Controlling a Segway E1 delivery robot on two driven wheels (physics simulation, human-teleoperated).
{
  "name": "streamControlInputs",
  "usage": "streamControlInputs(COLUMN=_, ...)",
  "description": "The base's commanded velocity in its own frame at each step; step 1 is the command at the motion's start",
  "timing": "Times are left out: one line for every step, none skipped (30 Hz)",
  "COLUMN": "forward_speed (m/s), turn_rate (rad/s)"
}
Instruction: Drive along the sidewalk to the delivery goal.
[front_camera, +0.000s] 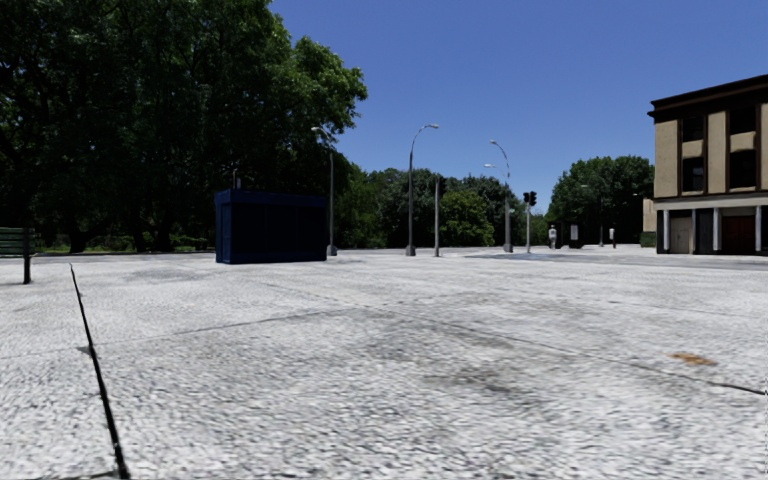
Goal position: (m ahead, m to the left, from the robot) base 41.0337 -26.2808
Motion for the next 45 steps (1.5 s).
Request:
streamControlInputs(forward_speed=2.00, turn_rate=0.00)
streamControlInputs(forward_speed=2.00, turn_rate=0.00)
streamControlInputs(forward_speed=2.00, turn_rate=0.00)
streamControlInputs(forward_speed=2.00, turn_rate=0.00)
streamControlInputs(forward_speed=2.00, turn_rate=0.00)
streamControlInputs(forward_speed=2.00, turn_rate=0.00)
streamControlInputs(forward_speed=2.00, turn_rate=0.00)
streamControlInputs(forward_speed=2.00, turn_rate=0.00)
streamControlInputs(forward_speed=2.00, turn_rate=0.00)
streamControlInputs(forward_speed=2.00, turn_rate=0.00)
streamControlInputs(forward_speed=2.00, turn_rate=0.00)
streamControlInputs(forward_speed=2.00, turn_rate=0.00)
streamControlInputs(forward_speed=2.00, turn_rate=0.00)
streamControlInputs(forward_speed=2.00, turn_rate=0.00)
streamControlInputs(forward_speed=2.00, turn_rate=0.00)
streamControlInputs(forward_speed=2.00, turn_rate=0.00)
streamControlInputs(forward_speed=2.00, turn_rate=0.00)
streamControlInputs(forward_speed=2.00, turn_rate=0.00)
streamControlInputs(forward_speed=2.00, turn_rate=0.00)
streamControlInputs(forward_speed=2.00, turn_rate=0.00)
streamControlInputs(forward_speed=2.00, turn_rate=0.00)
streamControlInputs(forward_speed=2.00, turn_rate=0.00)
streamControlInputs(forward_speed=2.00, turn_rate=0.00)
streamControlInputs(forward_speed=2.00, turn_rate=0.00)
streamControlInputs(forward_speed=2.00, turn_rate=0.00)
streamControlInputs(forward_speed=2.00, turn_rate=0.00)
streamControlInputs(forward_speed=2.00, turn_rate=0.00)
streamControlInputs(forward_speed=2.00, turn_rate=0.00)
streamControlInputs(forward_speed=2.00, turn_rate=0.00)
streamControlInputs(forward_speed=2.00, turn_rate=0.00)
streamControlInputs(forward_speed=2.00, turn_rate=0.00)
streamControlInputs(forward_speed=2.00, turn_rate=0.00)
streamControlInputs(forward_speed=2.00, turn_rate=0.00)
streamControlInputs(forward_speed=2.00, turn_rate=0.00)
streamControlInputs(forward_speed=2.00, turn_rate=0.00)
streamControlInputs(forward_speed=2.00, turn_rate=0.00)
streamControlInputs(forward_speed=2.00, turn_rate=0.00)
streamControlInputs(forward_speed=2.00, turn_rate=0.00)
streamControlInputs(forward_speed=2.00, turn_rate=0.00)
streamControlInputs(forward_speed=2.00, turn_rate=0.00)
streamControlInputs(forward_speed=2.00, turn_rate=0.00)
streamControlInputs(forward_speed=2.00, turn_rate=0.00)
streamControlInputs(forward_speed=2.00, turn_rate=0.00)
streamControlInputs(forward_speed=2.00, turn_rate=0.00)
streamControlInputs(forward_speed=2.00, turn_rate=0.00)
